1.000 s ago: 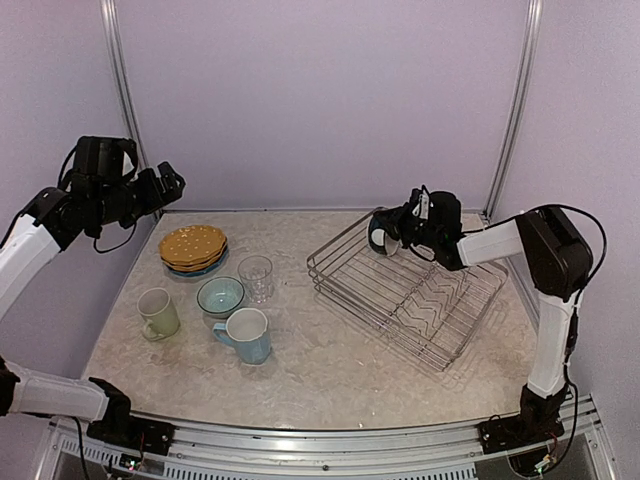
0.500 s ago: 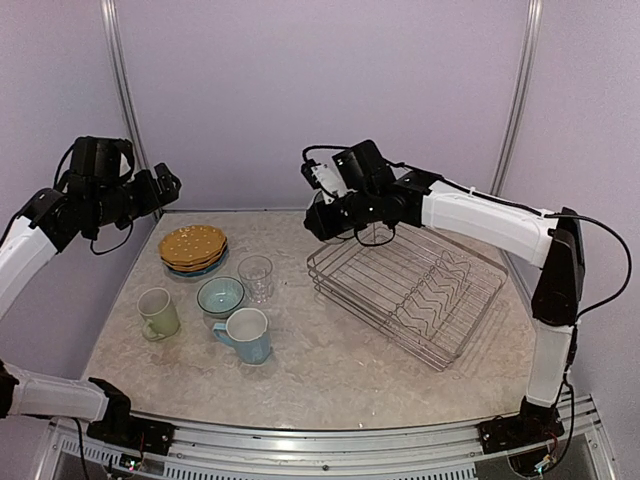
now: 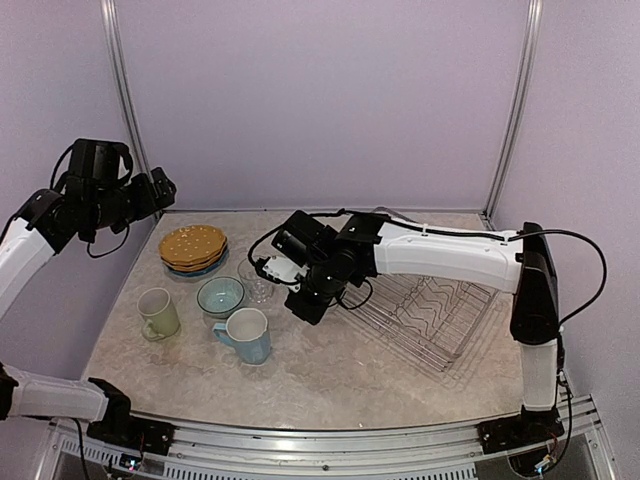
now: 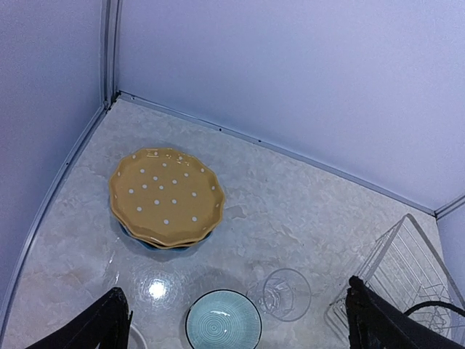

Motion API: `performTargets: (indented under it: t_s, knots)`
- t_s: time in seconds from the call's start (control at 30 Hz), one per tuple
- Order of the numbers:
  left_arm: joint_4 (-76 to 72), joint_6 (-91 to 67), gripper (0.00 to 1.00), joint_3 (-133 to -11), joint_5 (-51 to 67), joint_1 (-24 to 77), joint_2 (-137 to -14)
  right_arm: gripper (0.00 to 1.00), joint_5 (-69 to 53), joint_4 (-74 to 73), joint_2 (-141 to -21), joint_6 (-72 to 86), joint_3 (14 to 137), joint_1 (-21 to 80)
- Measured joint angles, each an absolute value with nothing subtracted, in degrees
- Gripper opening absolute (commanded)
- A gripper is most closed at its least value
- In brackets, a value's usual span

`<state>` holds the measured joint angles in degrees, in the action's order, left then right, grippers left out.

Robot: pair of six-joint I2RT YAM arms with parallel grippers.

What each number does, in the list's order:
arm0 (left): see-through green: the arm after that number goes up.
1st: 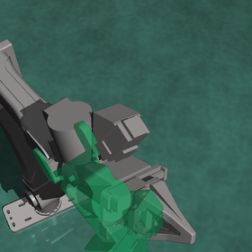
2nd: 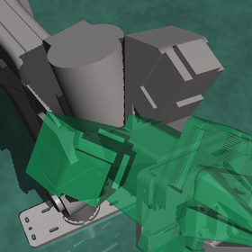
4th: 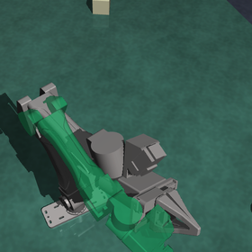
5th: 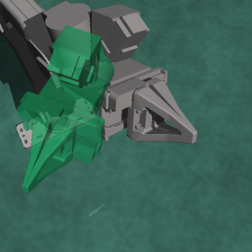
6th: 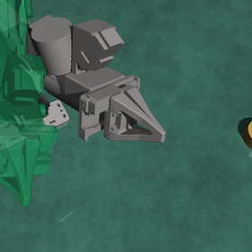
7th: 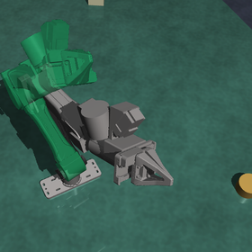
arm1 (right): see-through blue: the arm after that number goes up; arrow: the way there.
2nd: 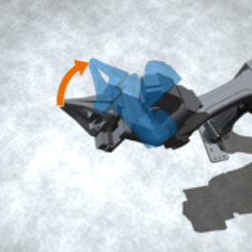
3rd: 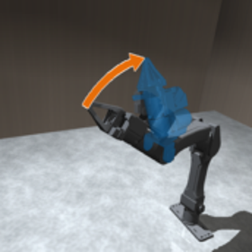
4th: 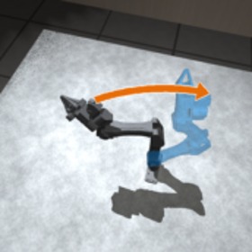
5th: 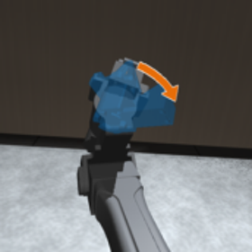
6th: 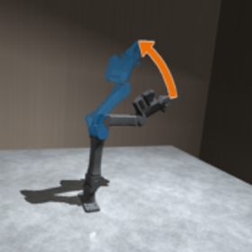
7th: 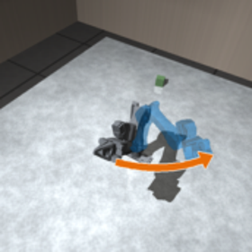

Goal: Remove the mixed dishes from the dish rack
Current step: Place the bowl at the center of the board.

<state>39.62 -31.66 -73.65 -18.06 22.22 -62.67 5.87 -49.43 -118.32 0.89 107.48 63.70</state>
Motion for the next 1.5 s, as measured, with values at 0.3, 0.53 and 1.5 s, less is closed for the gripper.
performTargets:
  t_s: [0.3, 0.53, 1.5]
  knots:
    - [40.8, -31.7, 0.99, -73.6, -18.5, 22.2, -61.3, 0.00, 1.9, -44.9, -118.4, 0.1, 99.0, 64.7]
    - [41.1, -31.7, 0.99, -73.7, -18.7, 22.2, -61.3, 0.01, 2.4, -41.7, -119.1, 0.0, 95.9, 64.8]
    - [41.7, -31.7, 0.99, -73.8, -20.0, 22.7, -61.4, 1.00, 9.9, -33.3, -107.1, 5.2, 89.4, 64.8]
